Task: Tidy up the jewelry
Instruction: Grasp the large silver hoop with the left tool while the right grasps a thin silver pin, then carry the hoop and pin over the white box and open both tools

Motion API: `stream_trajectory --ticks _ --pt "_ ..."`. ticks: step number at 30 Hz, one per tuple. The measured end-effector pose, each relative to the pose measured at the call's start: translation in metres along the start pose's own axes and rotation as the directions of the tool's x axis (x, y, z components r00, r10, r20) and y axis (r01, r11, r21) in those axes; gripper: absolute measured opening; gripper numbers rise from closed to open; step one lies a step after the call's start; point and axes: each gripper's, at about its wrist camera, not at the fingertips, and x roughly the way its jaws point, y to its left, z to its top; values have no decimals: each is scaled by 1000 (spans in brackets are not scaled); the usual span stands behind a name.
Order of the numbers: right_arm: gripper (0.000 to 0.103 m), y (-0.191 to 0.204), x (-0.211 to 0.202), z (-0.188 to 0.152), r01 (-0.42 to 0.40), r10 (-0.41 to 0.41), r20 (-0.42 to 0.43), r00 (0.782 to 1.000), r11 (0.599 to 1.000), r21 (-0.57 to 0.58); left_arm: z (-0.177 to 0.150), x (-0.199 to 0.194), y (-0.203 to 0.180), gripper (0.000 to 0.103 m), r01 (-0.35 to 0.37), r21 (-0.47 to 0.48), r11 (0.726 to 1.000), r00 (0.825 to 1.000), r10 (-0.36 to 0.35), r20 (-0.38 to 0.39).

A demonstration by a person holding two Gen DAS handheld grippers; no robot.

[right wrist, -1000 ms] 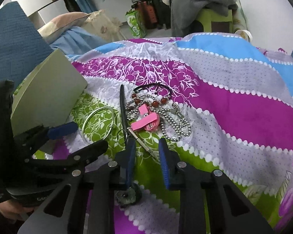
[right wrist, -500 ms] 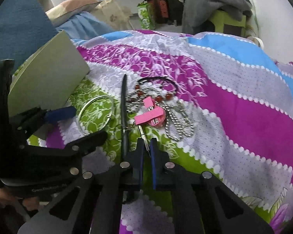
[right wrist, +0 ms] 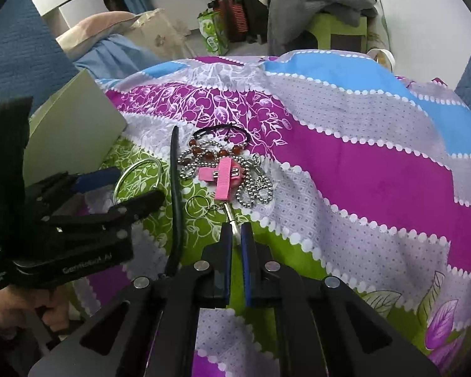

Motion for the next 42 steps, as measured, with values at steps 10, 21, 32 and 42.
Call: stream_trajectory --ticks 10,21,32,42 --pt "8 -6 -2 -5 -24 24 -8 1000 999 43 -1 -4 4 65 49 -21 999 999 -50 -13" --pt "21 10 13 1 40 -41 -5 999 996 -77 -4 -10 10 65 79 -48 996 997 -80 -17" --pt "3 2 7 5 108 -107 -29 994 994 21 -2 -24 15 65 131 -73 989 991 -131 -4" --pt "2 12 -32 -3 105 -112 32 993 982 158 -1 -63 17 65 211 -86 974 977 -210 21"
